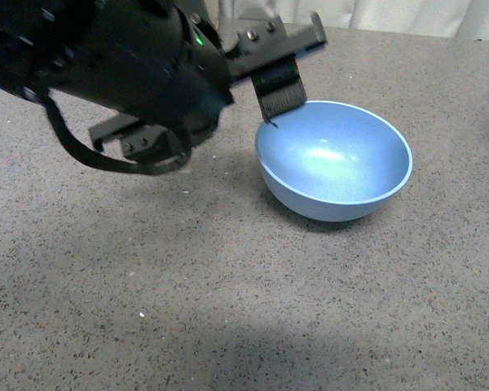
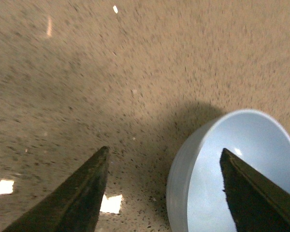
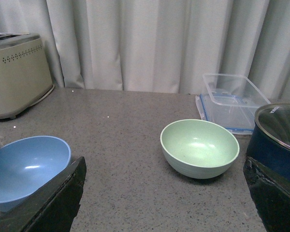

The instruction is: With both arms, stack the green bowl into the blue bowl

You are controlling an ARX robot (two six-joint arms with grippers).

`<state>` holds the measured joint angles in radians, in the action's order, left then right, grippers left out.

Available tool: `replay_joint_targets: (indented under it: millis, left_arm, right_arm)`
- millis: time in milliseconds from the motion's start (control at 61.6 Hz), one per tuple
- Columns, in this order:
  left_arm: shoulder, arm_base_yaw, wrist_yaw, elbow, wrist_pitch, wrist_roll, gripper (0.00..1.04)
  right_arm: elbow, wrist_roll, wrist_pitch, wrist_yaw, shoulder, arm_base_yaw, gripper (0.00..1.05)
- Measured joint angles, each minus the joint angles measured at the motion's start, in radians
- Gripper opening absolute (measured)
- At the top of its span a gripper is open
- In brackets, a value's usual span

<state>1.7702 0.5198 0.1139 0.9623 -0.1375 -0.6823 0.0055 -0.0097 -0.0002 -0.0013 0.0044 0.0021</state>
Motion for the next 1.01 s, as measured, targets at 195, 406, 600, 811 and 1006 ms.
replay_joint_targets:
  millis: [195, 406, 600, 811, 1006]
  left_arm:
    - [-0.229, -0.172, 0.01, -0.137, -0.039, 0.014, 0.99]
    - [-0.526, -0.43, -0.041, -0.302, -0.006, 0.083, 0.98]
    - [-0.612, -0.495, -0.111, -0.537, -0.486, 0.428, 0.75]
    - [-0.731, -0.518, -0.113, -0.687, -0.627, 0.634, 0.39]
    - [-0.842, -0.518, -0.114, -0.789, -0.61, 0.664, 0.04]
  right_arm:
    - [0.0, 0.0, 0.0, 0.0, 0.0, 0.0, 0.95]
    - [0.0, 0.0, 0.0, 0.0, 0.0, 0.0, 0.95]
    - [0.0, 0.0, 0.0, 0.0, 0.0, 0.0, 0.95]
    - [0.0, 0.0, 0.0, 0.0, 0.0, 0.0, 0.95]
    - [0.0, 0.0, 0.0, 0.0, 0.0, 0.0, 0.95]
